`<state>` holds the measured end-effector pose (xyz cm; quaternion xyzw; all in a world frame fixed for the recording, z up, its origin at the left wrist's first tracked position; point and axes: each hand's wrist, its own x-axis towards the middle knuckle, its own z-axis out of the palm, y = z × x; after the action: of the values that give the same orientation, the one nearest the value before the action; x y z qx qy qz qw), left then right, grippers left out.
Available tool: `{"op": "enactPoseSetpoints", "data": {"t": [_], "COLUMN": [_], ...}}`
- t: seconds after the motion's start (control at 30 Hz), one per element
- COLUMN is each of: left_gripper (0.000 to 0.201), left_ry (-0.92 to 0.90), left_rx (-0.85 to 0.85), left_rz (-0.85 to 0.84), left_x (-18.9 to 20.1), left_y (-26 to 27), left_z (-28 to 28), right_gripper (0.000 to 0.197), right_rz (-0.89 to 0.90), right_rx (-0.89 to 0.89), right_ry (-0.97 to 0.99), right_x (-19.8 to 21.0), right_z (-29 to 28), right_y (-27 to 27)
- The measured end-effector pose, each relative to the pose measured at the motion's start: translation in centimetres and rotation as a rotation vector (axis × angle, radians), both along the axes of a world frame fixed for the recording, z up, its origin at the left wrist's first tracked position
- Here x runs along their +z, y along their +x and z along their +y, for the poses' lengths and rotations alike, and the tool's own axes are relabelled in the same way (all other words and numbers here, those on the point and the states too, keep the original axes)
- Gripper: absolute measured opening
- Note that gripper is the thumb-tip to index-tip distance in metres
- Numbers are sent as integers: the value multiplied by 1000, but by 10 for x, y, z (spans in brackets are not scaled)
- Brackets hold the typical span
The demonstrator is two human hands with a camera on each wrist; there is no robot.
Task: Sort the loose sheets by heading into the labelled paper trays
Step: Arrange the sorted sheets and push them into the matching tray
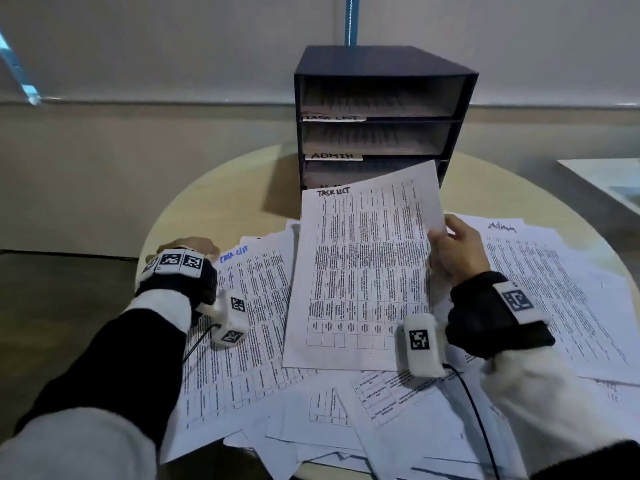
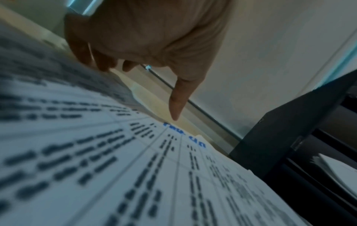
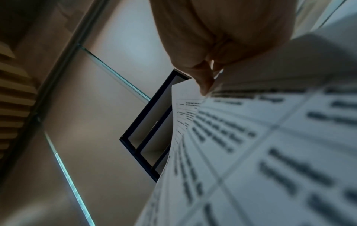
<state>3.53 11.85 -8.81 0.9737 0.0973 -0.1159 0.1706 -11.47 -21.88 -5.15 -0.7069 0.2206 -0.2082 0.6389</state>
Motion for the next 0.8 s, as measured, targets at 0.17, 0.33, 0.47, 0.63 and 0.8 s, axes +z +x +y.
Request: {"op": "enactPoseSetpoints", "data": {"t": [0.17, 0.33, 0.47, 0.63, 0.8], "left_gripper": [32, 22, 33, 17, 27], "left_ry": [-80, -33, -314, -1004, -1233], "left_rx": [80, 58, 72, 111, -44], "left_rz": [6, -6, -80, -209, -279], "left_x": [16, 38, 37, 61, 102], "left_y": [-15, -33, -18, -19, -41], "left_z": [-12, -21, -26, -48, -92], "right_gripper": [30, 32, 32, 35, 33], "right_rz": [45, 51, 46, 3, -61], "right_rx": [26, 18, 27, 103, 223], "right_ry": [8, 36, 37, 310, 375], "right_x": [-7, -8, -6, 0, 10], "right_z": [2, 5, 1, -5, -10], "right_y": [-3, -6, -7, -11, -12]}}
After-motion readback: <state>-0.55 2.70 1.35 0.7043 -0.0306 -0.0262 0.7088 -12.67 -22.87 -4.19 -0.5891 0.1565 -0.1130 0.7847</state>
